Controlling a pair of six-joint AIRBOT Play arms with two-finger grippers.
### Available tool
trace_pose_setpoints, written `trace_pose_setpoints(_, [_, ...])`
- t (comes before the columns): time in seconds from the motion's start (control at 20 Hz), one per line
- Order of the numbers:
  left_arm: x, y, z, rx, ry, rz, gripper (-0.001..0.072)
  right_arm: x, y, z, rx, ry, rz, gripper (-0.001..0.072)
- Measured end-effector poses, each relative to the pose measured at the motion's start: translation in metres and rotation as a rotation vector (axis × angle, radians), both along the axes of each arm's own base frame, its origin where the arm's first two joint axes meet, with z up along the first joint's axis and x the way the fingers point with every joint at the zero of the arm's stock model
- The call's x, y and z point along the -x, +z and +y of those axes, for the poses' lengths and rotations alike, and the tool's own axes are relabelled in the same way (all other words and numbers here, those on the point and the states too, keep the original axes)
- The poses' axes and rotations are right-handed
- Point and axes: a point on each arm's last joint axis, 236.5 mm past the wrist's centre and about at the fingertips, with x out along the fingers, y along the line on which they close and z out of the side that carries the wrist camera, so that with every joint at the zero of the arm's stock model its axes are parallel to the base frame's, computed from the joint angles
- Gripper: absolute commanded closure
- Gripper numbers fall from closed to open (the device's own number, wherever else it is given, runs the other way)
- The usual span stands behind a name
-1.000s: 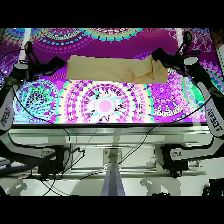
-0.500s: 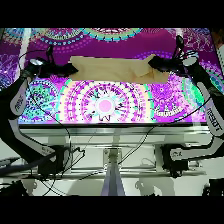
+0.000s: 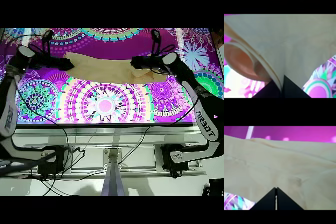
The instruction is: Fold the clothes and pants, and hang the long-sleeved shirts on hangers.
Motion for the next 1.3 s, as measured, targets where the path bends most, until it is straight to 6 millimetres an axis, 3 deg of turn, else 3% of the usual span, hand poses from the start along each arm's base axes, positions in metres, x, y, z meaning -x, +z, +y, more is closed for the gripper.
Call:
trace_pose_setpoints(0.2, [0.046,0.085,-0.01,-0.009,-0.082,-0.113,0.0694,0.029,-0.004,0.082,-0.023,0.131,0.038,0.0702])
trace_pose_setpoints(0.4, [0.079,0.147,-0.019,0.004,-0.112,-0.237,0.0694,0.071,-0.006,0.178,-0.053,0.281,0.06,0.0702])
trace_pose_setpoints(0.55, [0.092,0.17,-0.028,0.044,-0.125,-0.283,0.0694,0.104,0.007,0.242,-0.081,0.389,0.033,0.0702])
trace_pose_setpoints(0.65, [0.096,0.177,-0.032,0.063,-0.13,-0.292,0.0694,0.115,0.017,0.261,-0.061,0.446,-0.011,0.0701])
trace_pose_setpoints(0.7, [0.097,0.177,-0.033,0.069,-0.132,-0.292,0.0694,0.114,0.021,0.261,-0.033,0.464,-0.039,0.0702])
trace_pose_setpoints(0.8, [0.097,0.173,-0.038,0.081,-0.142,-0.278,0.0694,0.098,0.022,0.244,0.054,0.479,-0.087,0.0702])
trace_pose_setpoints(0.9, [0.095,0.162,-0.049,0.096,-0.169,-0.244,0.0694,0.068,0.023,0.206,0.146,0.452,-0.114,0.0702])
trace_pose_setpoints(1.05, [0.088,0.138,-0.085,0.158,-0.226,-0.174,0.0694,0.021,0.019,0.126,0.266,0.363,-0.094,0.0702])
trace_pose_setpoints(1.2, [0.071,0.111,-0.146,0.264,-0.252,-0.121,0.0691,-0.015,0.013,0.035,0.336,0.243,-0.017,0.0701])
trace_pose_setpoints(1.25, [0.064,0.1,-0.167,0.296,-0.245,-0.109,0.06,-0.021,0.01,0.008,0.346,0.206,0.015,0.0701])
trace_pose_setpoints(1.3, [0.058,0.087,-0.19,0.32,-0.236,-0.095,0.0235,-0.025,0.008,-0.018,0.355,0.171,0.049,0.0701])
